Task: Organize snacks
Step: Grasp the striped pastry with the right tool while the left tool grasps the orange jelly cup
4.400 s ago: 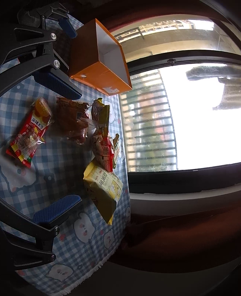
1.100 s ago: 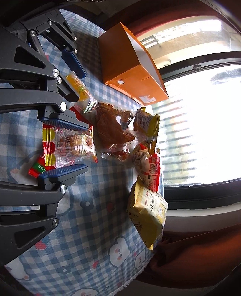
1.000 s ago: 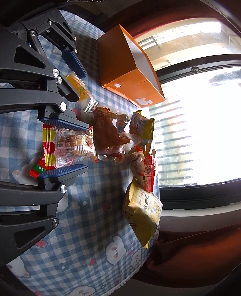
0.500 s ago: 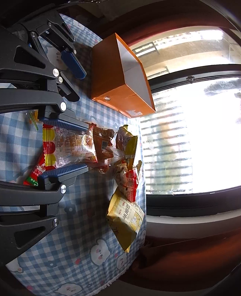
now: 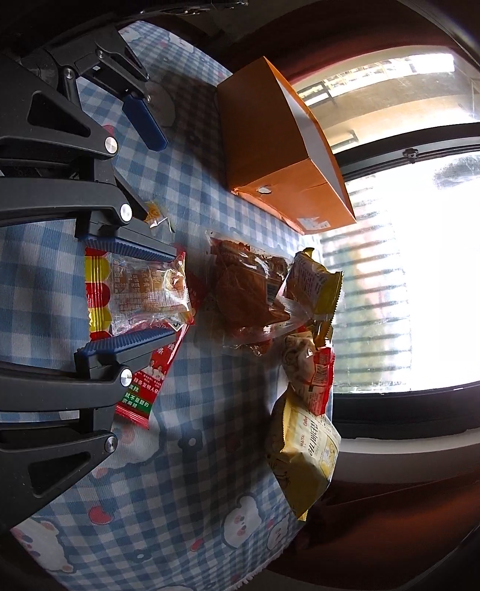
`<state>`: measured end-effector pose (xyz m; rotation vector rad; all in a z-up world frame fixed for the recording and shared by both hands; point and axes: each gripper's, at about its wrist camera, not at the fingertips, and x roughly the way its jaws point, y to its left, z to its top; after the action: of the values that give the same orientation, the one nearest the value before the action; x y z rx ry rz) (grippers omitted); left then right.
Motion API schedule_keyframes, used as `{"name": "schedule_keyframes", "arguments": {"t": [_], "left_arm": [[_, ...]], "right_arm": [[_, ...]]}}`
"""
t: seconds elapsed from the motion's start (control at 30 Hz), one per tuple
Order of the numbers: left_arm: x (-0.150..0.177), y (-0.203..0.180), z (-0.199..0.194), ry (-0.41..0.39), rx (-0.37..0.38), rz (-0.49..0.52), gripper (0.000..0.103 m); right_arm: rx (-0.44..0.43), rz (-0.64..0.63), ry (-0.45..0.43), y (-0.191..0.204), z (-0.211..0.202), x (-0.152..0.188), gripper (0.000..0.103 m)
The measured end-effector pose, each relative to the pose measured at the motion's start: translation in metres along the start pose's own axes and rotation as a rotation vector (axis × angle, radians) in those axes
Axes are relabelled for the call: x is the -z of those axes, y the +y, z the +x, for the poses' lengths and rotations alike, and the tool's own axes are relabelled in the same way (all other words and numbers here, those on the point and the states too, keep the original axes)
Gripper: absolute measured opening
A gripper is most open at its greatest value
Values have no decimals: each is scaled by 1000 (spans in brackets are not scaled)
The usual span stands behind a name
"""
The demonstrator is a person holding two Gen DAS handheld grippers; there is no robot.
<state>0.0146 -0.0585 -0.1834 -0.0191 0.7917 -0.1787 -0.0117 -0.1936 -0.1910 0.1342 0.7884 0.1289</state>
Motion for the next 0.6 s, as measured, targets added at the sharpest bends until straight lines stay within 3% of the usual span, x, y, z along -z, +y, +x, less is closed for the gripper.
{"name": "schedule_keyframes", "arguments": {"t": [0.23, 0.33, 0.37, 0.43, 0.5, 0.6], "left_arm": [[1, -13, 17, 36, -14, -14, 75], [0, -13, 23, 45, -37, -23, 61], [-1, -13, 26, 54, -33, -26, 51], [-1, -11, 28, 54, -32, -34, 47], [-1, -9, 30, 59, -47, -48, 36], [-2, -8, 30, 56, -49, -55, 33]], "right_arm": [[10, 13, 27, -14, 10, 1, 41], [1, 23, 39, -18, 16, 1, 41], [-3, 27, 43, -19, 18, 1, 41], [-6, 28, 50, -20, 22, 0, 41], [-9, 25, 54, -20, 25, -1, 41], [-21, 26, 61, -19, 28, -2, 41]]}}
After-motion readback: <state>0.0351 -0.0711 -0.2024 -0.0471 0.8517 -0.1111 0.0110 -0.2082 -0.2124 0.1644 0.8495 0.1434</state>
